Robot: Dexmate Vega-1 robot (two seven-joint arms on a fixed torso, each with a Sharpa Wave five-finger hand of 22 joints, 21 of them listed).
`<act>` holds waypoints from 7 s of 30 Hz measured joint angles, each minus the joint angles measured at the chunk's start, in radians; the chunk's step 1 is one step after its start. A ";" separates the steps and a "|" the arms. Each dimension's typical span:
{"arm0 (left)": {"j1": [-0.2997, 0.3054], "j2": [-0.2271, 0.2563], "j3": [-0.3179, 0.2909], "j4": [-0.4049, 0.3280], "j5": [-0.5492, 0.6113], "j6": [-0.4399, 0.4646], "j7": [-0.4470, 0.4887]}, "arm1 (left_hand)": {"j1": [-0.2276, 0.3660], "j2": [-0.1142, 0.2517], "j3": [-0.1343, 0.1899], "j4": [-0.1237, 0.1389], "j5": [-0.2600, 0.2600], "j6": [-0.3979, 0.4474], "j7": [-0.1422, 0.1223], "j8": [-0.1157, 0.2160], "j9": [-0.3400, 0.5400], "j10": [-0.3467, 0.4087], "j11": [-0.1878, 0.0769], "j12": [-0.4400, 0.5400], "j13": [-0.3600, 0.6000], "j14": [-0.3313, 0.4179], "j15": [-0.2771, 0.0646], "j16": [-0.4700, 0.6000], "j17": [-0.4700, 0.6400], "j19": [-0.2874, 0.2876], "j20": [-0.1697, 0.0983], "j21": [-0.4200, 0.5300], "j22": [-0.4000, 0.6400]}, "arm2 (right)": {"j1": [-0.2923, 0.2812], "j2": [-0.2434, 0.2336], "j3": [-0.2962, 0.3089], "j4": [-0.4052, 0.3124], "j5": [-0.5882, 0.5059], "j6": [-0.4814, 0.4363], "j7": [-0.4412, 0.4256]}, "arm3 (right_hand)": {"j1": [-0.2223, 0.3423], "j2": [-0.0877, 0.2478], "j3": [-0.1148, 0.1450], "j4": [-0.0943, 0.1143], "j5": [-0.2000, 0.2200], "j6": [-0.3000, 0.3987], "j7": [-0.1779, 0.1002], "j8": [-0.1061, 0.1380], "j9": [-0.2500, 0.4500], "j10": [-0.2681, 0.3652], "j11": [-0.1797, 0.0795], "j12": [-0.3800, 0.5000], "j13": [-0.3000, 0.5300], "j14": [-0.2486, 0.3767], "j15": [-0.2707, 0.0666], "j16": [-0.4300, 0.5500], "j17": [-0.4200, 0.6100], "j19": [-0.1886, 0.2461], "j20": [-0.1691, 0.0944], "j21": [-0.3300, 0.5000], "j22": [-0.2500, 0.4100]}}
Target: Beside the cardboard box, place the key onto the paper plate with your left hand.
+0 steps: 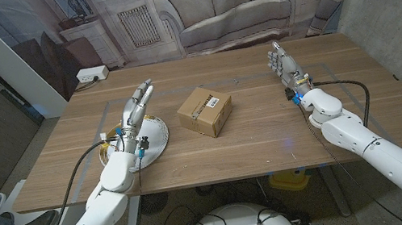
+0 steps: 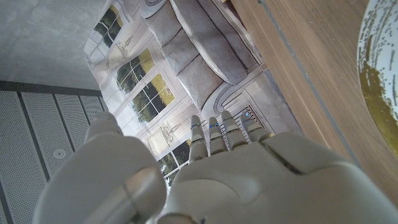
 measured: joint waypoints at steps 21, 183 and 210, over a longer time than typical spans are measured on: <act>0.011 -0.009 0.004 -0.007 0.067 -0.018 0.040 | 0.058 -0.005 0.011 -0.033 0.000 0.034 0.001 0.000 0.000 -0.007 0.007 -0.010 0.000 0.000 0.000 -0.007 0.000 -0.009 -0.002 0.000 0.000 | -0.030 -0.013 0.017 -0.040 -0.006 -0.008 -0.040 | 0.003 0.002 0.000 -0.008 0.000 0.000 0.000 0.000 0.000 0.000 0.000 0.000 0.000 0.000 0.000 0.000 0.000 0.000 0.000 0.000 0.000; 0.212 0.299 0.084 -0.487 1.092 0.766 0.522 | 0.245 -0.021 0.025 -0.094 0.001 0.196 -0.086 -0.018 0.002 -0.034 -0.070 -0.026 -0.001 -0.079 0.004 -0.015 0.002 -0.048 0.110 -0.006 0.003 | -0.114 -0.005 0.021 -0.170 -0.025 -0.009 -0.107 | 0.002 0.018 -0.011 -0.025 -0.012 0.030 -0.005 0.000 0.000 0.020 0.002 0.008 0.000 0.004 0.004 0.000 0.000 0.005 0.005 0.007 0.005; 0.220 0.340 0.132 -0.545 1.210 0.916 0.508 | 0.334 -0.014 0.027 -0.101 0.016 0.203 -0.123 -0.053 0.002 -0.238 -0.102 -0.045 -0.001 -0.231 0.003 -0.018 0.002 -0.130 0.109 -0.014 0.005 | -0.127 -0.004 0.022 -0.168 -0.013 0.001 -0.098 | 0.005 0.021 -0.011 -0.025 -0.012 0.036 -0.011 0.000 0.000 0.020 0.002 0.008 0.000 0.004 0.004 0.000 0.000 0.005 0.005 0.007 0.002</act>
